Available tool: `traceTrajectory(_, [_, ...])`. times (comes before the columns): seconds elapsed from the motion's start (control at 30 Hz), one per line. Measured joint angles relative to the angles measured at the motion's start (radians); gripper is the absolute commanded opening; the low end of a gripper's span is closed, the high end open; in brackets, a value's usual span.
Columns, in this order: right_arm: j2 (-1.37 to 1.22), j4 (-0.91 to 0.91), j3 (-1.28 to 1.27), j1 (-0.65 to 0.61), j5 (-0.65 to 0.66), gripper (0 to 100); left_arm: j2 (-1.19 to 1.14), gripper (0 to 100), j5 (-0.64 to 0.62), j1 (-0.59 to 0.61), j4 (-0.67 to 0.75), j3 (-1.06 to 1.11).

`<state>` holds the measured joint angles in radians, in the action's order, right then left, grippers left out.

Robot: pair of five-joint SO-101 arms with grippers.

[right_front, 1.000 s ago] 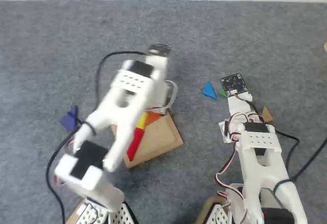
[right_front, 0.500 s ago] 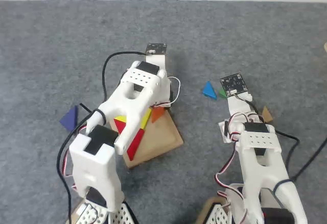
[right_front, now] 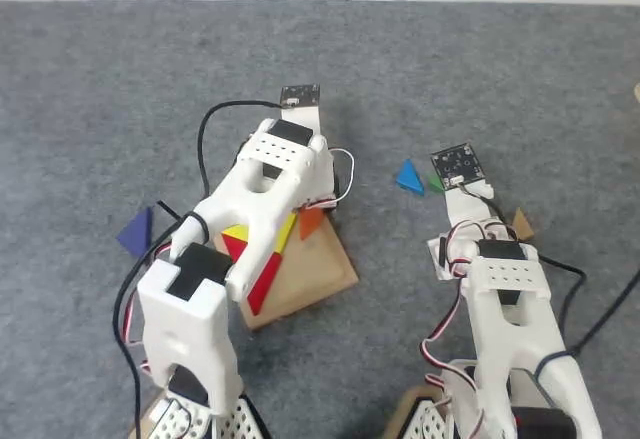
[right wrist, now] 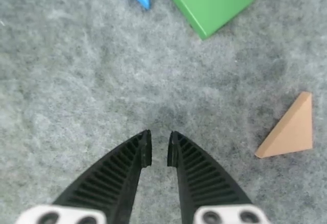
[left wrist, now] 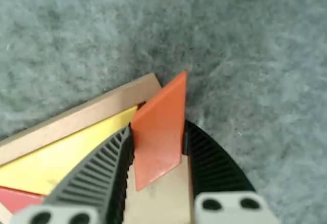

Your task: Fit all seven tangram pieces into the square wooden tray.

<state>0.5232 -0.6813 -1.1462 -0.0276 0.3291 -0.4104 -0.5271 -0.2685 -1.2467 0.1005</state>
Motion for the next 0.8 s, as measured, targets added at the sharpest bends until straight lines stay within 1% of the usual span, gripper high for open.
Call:
traceTrajectory(0.13, [0.000,0.000,0.000,0.000,0.000,7.0,0.000,11,-0.006,0.002,-0.025,0.000])
traceTrajectory(0.33, [0.000,0.005,0.000,0.000,0.000,7.0,0.000,11,-0.006,0.054,-0.051,0.000])
traceTrajectory(0.5, [0.000,0.020,0.000,0.000,0.000,7.0,0.021,10,0.025,0.071,-0.052,0.021])
traceTrajectory(0.67, [0.000,0.020,0.000,0.000,0.000,7.0,0.193,10,0.040,0.078,-0.003,0.176])
traceTrajectory(0.8, [0.000,0.020,0.000,0.000,0.000,7.0,0.373,10,0.041,0.095,0.084,0.339])
